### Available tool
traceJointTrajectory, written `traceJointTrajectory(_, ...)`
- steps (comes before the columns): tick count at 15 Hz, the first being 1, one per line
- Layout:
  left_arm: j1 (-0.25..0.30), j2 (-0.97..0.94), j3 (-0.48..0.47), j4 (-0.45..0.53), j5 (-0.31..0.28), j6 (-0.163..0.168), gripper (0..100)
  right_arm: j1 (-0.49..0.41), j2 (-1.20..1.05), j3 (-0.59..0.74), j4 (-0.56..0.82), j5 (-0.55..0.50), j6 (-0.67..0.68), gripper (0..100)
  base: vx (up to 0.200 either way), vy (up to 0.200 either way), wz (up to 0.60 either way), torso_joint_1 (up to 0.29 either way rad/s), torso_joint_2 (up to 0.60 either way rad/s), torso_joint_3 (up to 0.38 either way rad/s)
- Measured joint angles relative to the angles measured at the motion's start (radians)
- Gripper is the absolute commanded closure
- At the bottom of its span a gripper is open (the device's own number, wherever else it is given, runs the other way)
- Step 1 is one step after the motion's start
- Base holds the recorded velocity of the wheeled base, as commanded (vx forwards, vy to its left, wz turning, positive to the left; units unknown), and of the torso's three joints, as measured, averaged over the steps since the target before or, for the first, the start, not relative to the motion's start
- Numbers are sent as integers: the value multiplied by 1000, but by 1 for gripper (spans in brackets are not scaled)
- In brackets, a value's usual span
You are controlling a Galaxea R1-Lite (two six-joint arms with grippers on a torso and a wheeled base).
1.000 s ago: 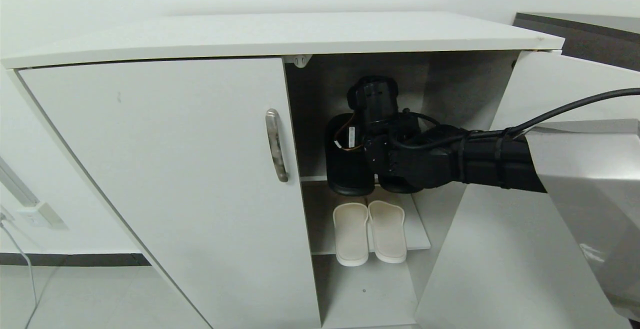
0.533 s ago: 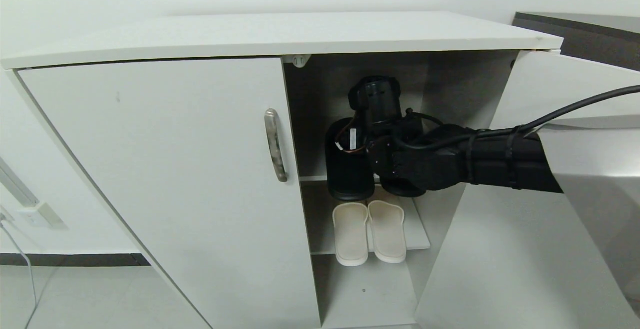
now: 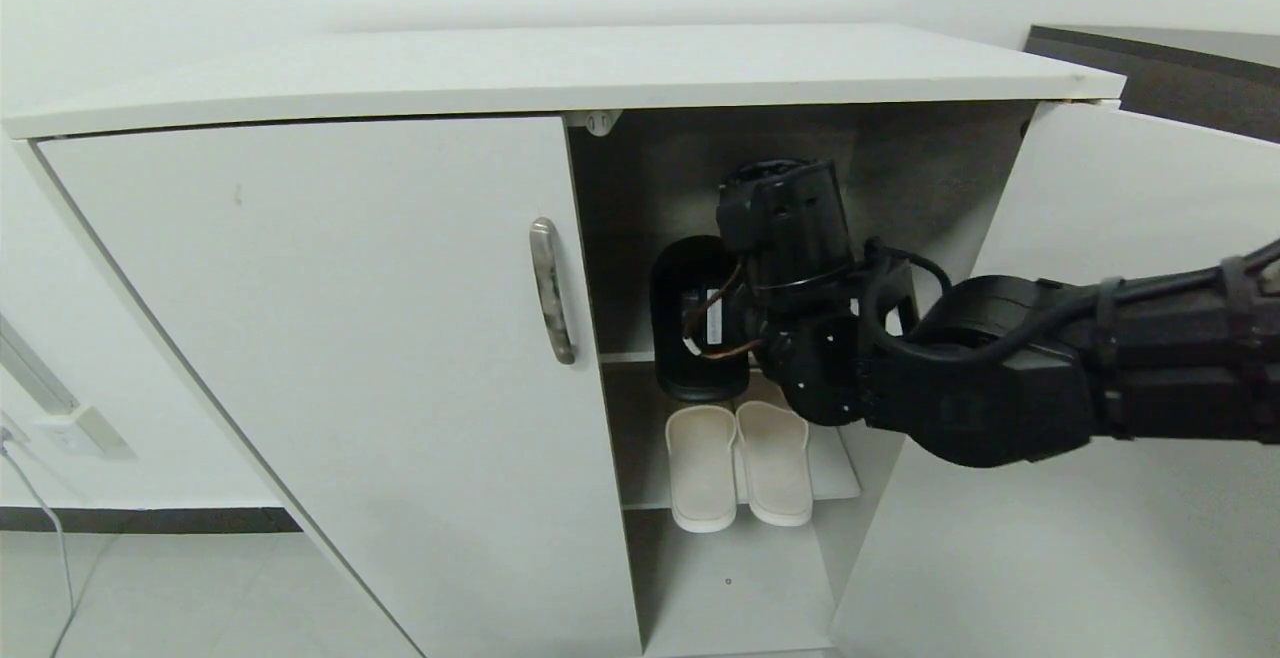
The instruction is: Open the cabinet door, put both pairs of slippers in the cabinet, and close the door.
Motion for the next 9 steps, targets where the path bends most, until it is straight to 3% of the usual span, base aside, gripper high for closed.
traceJointTrajectory(4, -1, 0, 0, 0, 0, 0, 100, 48, -138, 234, -138, 82, -22, 0, -200, 0, 0, 5, 1, 4)
traceJointTrajectory(9, 0, 0, 0, 1, 0, 0, 100, 59, -195, 324, -195, 96, -33, 0, -200, 0, 0, 3, 2, 1)
